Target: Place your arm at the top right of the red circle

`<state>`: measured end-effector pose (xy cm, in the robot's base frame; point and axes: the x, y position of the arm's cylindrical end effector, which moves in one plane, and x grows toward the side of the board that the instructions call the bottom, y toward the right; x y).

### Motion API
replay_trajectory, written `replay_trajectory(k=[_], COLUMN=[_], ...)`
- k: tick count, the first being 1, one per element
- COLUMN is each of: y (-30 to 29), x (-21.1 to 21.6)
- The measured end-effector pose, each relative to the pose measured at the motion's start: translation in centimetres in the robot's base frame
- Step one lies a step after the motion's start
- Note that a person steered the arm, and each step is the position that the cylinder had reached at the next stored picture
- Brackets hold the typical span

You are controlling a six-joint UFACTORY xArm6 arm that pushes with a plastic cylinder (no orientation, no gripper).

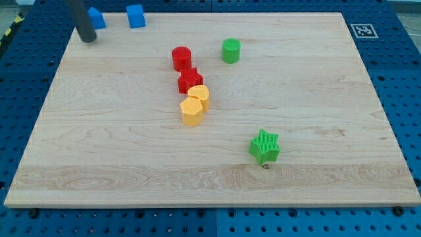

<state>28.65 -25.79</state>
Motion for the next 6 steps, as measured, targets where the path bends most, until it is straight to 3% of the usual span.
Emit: replay_trajectory(k=[2, 6], y=[4.6, 19.3], x=[0.0, -2.1])
